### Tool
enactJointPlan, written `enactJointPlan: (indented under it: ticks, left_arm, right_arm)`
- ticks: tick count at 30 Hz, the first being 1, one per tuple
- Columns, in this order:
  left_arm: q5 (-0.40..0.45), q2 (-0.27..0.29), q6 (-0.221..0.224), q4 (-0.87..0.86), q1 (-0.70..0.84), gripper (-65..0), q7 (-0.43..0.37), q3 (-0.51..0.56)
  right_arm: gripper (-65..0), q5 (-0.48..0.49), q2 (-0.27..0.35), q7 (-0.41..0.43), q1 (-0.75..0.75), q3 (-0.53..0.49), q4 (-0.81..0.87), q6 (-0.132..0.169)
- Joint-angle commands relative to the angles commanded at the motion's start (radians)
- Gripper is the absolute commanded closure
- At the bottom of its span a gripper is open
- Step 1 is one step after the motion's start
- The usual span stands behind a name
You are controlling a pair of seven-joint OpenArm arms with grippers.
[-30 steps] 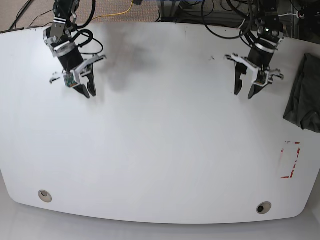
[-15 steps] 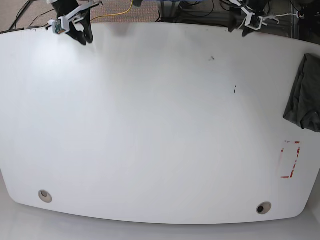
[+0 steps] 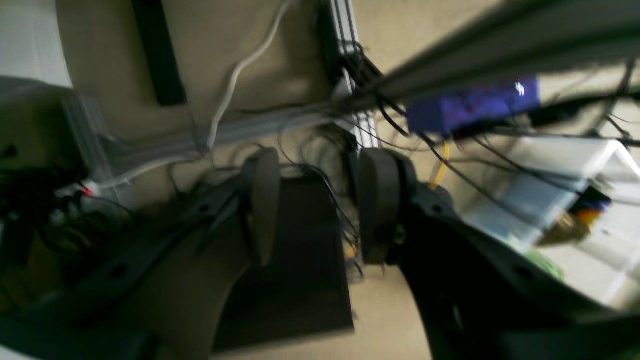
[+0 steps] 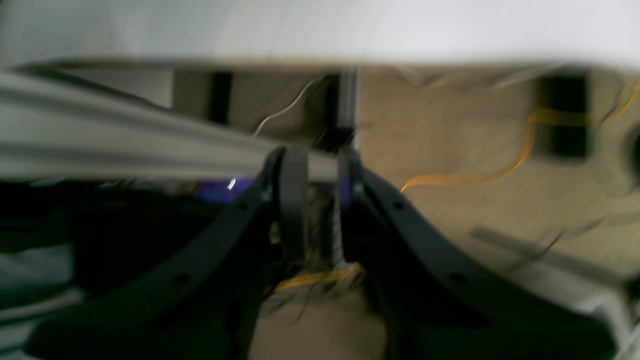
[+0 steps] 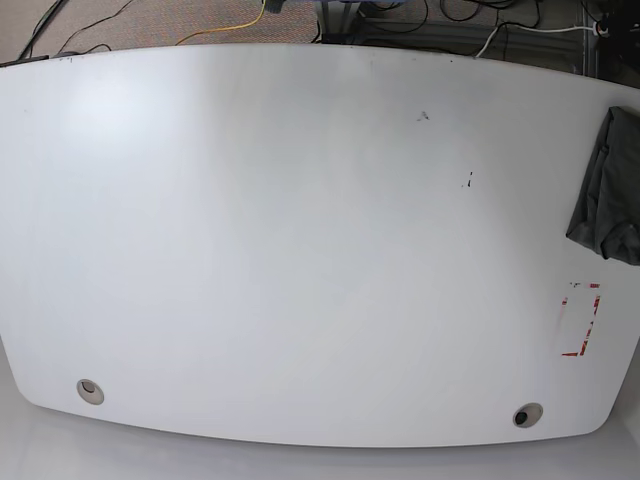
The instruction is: Layout the t-shirt on the table in an organized manner, then fold the t-shirt properly
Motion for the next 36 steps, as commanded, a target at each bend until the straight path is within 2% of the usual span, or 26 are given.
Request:
enactJointPlan:
  ticks: [3, 5, 9, 15, 21, 25, 29, 33, 36]
  left_arm:
    - [0.003, -0.011, 0.000, -0.135, -0.072, -23.7, 0.002, 0.017]
    - [0.003, -0.040, 0.000, -0.247, -0.137, -23.7, 0.002, 0.031]
    - [0.002, -0.064, 0.002, -0.419, -0.259, -23.7, 0.002, 0.060]
    - [0.002, -0.063, 0.002, -0.701, -0.443, -23.7, -0.003, 0.086]
    - [0.003, -0.063, 0.002, -0.910, -0.600, -23.7, -0.003, 0.110]
    - [0.003, -0.064, 0.008, -1.057, -0.707, -23.7, -0.003, 0.110]
    - [0.003, -0.086, 0.089, -1.211, -0.815, -23.7, -0.009, 0.110]
    - [0.003, -0.097, 0.140, -1.343, -0.913, -23.7, -0.087, 0.132]
    - [0.003, -0.098, 0.164, -1.430, -0.979, -23.7, -0.123, 0.141]
  right_arm:
    - [-9.5, -0.058, 0.015, 0.003, 0.081, -0.069, -0.157, 0.000]
    - [-9.5, -0.123, 0.015, 0.006, 0.152, -0.098, -0.292, 0.000]
    - [-9.4, -0.187, 0.012, 0.046, 0.267, -0.101, -0.463, 0.000]
    - [-9.4, -0.229, 0.014, 0.138, 0.442, -0.103, -0.743, 0.000]
    - [-9.4, -0.285, 0.015, 0.160, 0.582, -0.104, -0.918, 0.000]
    - [-9.4, -0.318, 0.015, 0.183, 0.635, -0.109, -0.959, 0.000]
    - [-9.8, -0.358, 0.011, 0.183, 0.675, -0.107, -0.964, 0.000]
    - [-10.1, -0.382, -0.017, 0.175, 0.720, -0.107, -0.965, -0.004]
    - [-10.1, -0.407, -0.018, 0.132, 0.750, -0.107, -0.965, -0.042]
